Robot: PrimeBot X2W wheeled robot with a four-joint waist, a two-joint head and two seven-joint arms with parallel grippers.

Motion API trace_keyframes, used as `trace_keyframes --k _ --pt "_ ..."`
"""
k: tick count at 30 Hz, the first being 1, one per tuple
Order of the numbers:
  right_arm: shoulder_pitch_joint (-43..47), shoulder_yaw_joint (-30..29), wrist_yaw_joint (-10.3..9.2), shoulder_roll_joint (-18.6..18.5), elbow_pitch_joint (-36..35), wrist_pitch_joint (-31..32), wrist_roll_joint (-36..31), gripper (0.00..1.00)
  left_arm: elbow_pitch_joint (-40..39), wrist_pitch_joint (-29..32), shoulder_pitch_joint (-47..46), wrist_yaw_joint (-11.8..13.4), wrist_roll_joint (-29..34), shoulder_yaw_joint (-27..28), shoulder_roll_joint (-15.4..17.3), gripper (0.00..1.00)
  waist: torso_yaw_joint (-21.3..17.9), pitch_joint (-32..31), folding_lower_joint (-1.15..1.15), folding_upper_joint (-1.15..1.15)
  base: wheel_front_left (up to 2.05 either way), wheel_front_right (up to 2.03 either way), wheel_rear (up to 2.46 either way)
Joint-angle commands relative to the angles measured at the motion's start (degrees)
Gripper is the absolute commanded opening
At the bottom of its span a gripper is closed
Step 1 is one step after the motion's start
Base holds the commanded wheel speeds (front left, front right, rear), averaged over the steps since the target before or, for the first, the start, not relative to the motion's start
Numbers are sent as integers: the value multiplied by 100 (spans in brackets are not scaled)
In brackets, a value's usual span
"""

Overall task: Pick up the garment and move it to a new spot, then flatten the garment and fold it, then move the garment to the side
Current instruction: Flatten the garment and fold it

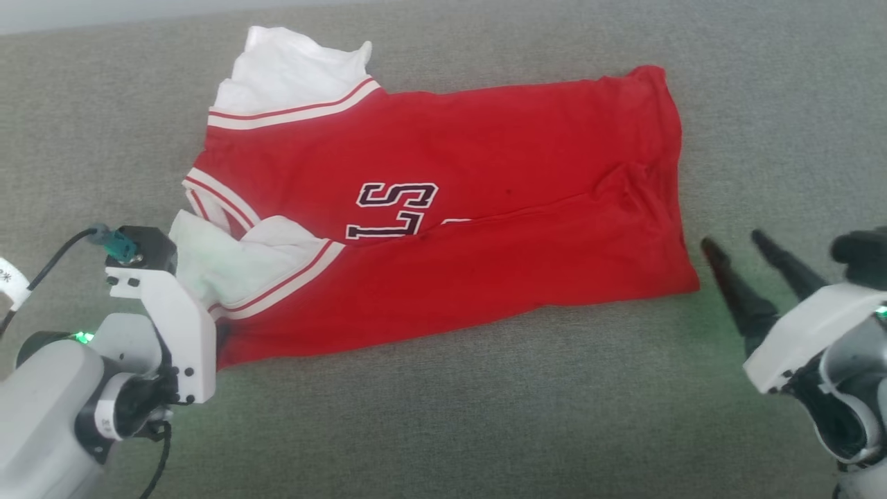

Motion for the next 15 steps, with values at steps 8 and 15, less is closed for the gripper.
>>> trace_keyframes --k 8,15 --pt "-314 18 -3 126 356 1230 -8 100 244 -9 -85 -161 129 -286 -399 0 250 7 0 -1 0 0 0" --pt "-726 186 -3 223 1104 2344 -352 100 366 -60 -187 -276 181 -425 -656 0 461 27 0 -1 0 0 0"
